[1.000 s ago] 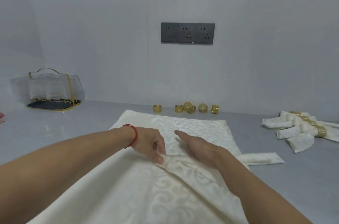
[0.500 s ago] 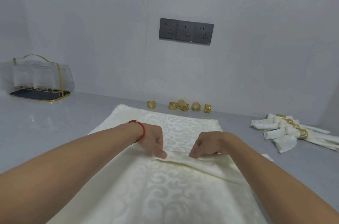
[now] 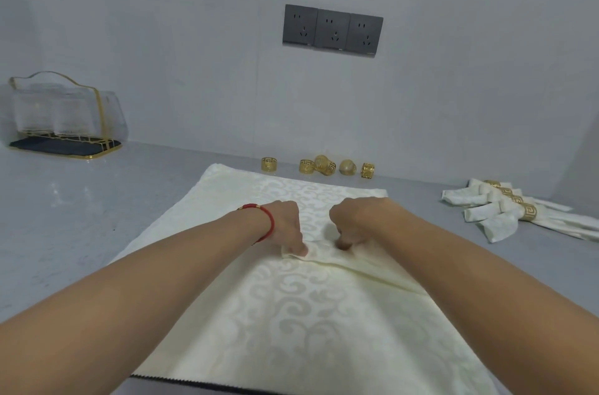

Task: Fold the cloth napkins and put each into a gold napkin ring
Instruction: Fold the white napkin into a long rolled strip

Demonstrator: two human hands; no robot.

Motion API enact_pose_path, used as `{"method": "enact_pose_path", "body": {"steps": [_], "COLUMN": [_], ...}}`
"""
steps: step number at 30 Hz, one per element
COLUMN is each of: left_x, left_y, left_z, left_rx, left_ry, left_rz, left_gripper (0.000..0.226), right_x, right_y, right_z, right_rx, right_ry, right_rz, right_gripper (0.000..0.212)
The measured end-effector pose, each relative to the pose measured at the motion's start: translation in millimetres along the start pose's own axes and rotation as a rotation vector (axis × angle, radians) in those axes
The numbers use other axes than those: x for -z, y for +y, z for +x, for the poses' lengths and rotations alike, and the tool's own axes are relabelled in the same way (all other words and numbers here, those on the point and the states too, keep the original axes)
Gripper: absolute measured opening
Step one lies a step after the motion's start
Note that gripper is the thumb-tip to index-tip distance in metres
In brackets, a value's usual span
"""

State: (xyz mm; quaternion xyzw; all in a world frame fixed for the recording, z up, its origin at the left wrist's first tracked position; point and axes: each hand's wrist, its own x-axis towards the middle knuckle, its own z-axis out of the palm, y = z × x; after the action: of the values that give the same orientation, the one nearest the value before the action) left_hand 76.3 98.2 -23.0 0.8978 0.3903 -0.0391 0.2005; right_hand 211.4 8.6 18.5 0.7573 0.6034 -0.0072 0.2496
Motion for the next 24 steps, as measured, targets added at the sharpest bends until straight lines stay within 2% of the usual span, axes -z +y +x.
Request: {"method": "enact_pose_path", "body": {"steps": [2, 6, 8, 11, 14, 16, 18, 24], "left_x": [1, 6, 12, 23, 30, 32, 31, 24], "left_y": [1, 2, -2, -3, 1, 0, -3, -13], "left_z": [-2, -3, -1, -1, -4, -3, -1, 6], "left_rx": [-0.002, -0.006, -0.017, -0.035, -0.078, -0.107, -0.132, -0.168], "left_ry": [0.001, -0.028, -0.083, -0.144, -0.087, -0.058, -0.038, -0.003], "left_rz": [0.006, 0.043, 0.075, 0.193, 0.247, 0.228, 0.210, 0.106], "left_gripper": [0.026, 0.030, 0.029, 0.028, 0.031, 0.024, 0.014, 0.007], "right_x": [5, 8, 6, -8, -22, -28, -34, -43], "right_y": [8, 35, 45, 47, 42, 40, 39, 36], "right_z": [3, 4, 0, 1, 11, 20, 27, 36], "right_rx": [0.043, 0.116, 0.193, 0.299, 0.293, 0.270, 0.257, 0.292], "right_ry": [-0.049, -0.306, -0.363, -0.273, -0.117, -0.006, 0.075, 0.159], "right_rz": [0.141, 0.697, 0.821, 0.845, 0.821, 0.753, 0.761, 0.819], "right_gripper": [0.032, 0.025, 0.028, 0.021, 0.017, 0.025, 0.024, 0.023]}}
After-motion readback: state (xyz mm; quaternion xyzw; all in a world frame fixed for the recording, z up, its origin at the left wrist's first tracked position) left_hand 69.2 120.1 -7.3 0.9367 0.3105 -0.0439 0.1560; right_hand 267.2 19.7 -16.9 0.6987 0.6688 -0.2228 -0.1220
